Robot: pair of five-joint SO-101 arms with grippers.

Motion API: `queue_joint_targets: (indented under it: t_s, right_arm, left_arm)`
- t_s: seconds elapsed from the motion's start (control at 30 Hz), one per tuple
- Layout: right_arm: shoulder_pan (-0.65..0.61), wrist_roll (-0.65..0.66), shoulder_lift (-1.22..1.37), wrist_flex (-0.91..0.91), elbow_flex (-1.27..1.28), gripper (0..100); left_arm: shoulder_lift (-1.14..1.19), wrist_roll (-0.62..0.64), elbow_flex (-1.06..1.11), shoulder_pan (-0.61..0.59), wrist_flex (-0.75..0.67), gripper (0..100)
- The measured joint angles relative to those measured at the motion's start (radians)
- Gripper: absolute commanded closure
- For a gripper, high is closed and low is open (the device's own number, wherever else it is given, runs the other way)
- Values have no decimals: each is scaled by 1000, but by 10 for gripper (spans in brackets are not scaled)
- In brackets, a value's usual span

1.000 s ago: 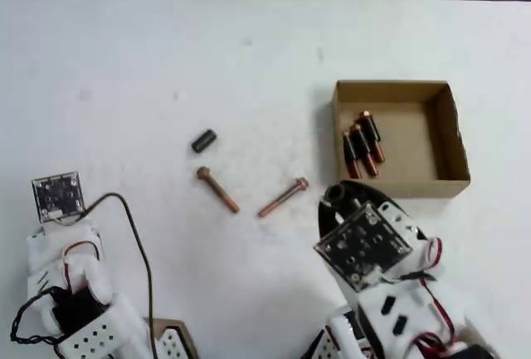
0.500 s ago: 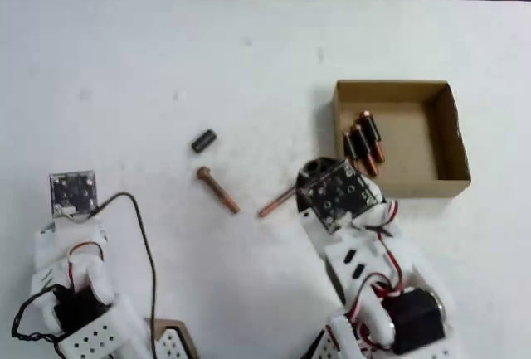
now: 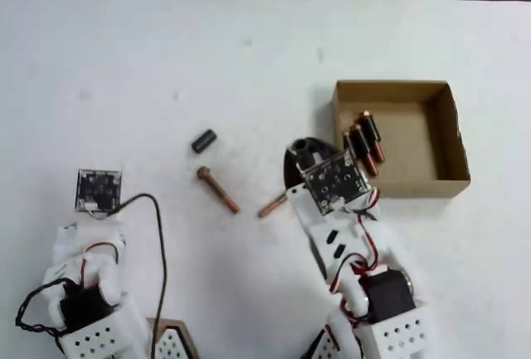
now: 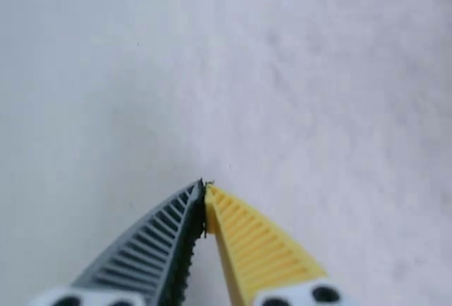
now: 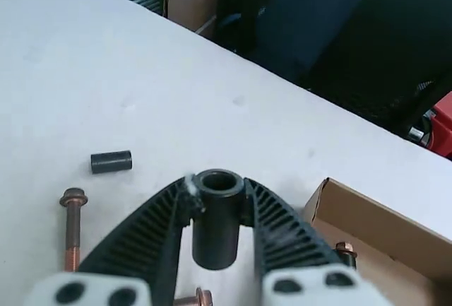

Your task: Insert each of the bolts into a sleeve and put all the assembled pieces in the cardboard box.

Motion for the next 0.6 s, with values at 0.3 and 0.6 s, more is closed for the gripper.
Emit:
queue_joint_targets:
  t_s: [0.3, 0.6]
  right_arm:
    - [0, 0, 0, -172, 117, 979]
    - [0, 0, 0, -176, 144, 978]
  left_arm:
    - [-2, -149, -61, 123, 2, 980]
    - [224, -247, -376, 135, 61, 980]
